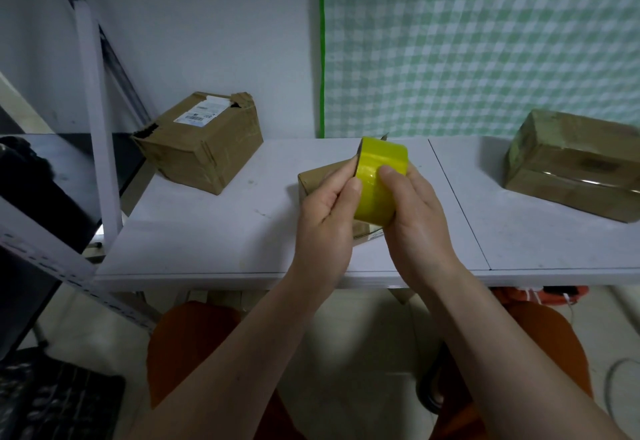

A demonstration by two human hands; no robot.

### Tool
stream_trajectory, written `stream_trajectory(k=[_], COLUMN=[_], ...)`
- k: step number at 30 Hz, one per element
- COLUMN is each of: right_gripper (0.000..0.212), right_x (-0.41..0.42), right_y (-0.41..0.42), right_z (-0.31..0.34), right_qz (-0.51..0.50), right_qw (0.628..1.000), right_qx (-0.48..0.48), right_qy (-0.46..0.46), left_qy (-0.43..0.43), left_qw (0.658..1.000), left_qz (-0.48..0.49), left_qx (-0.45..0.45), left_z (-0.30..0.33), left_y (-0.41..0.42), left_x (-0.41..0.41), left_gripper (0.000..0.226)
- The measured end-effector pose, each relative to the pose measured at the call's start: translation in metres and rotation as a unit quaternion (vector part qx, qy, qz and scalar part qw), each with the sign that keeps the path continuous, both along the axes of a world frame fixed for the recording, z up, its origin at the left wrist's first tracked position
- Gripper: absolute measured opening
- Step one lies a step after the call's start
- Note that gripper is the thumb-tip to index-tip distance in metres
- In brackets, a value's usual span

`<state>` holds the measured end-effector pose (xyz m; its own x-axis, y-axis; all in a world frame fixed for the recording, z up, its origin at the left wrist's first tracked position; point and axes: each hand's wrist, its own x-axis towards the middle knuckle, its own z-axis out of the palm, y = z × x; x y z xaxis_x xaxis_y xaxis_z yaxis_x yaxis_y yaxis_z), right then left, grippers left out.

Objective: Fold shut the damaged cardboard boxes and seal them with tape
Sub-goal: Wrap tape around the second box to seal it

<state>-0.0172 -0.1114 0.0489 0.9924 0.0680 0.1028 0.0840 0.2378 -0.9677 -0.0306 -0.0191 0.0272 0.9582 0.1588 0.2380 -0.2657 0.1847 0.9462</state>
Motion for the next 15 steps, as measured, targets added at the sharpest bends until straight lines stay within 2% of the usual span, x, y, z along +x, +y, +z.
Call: stream_trajectory(k=[3, 7, 10, 15], right_gripper=[0.015, 0.022, 0.016, 0.022], right_x=[0.000, -0.001, -0.001, 0.001], right_y=[0.001, 0.003, 0.005, 0.005], right_z=[0.001, 0.004, 0.004, 0.001], right_qz=[-0.001, -0.041, -0.050, -0.032], right_qw=[1.000, 0.998, 0.999, 0.999], right_qx=[-0.026, -0.044, -0.014, 0.016], right_qy=[-0.002, -0.001, 0.015, 0.012], left_qy=[0.018, 0.008, 0.002, -0.026], left_qw=[0.999, 0.999, 0.996, 0.991], left_qz=[0.005, 0.046, 0.084, 0.110], left_qx=[-0.037, 0.003, 0.040, 0.073], left_z=[0.006, 0.007, 0.004, 0.003], left_y=[-0.002, -0.009, -0.012, -0.013], left_x=[-0.001, -0.002, -0.002, -0.003], left_gripper=[0.030, 0.025, 0.023, 0.023])
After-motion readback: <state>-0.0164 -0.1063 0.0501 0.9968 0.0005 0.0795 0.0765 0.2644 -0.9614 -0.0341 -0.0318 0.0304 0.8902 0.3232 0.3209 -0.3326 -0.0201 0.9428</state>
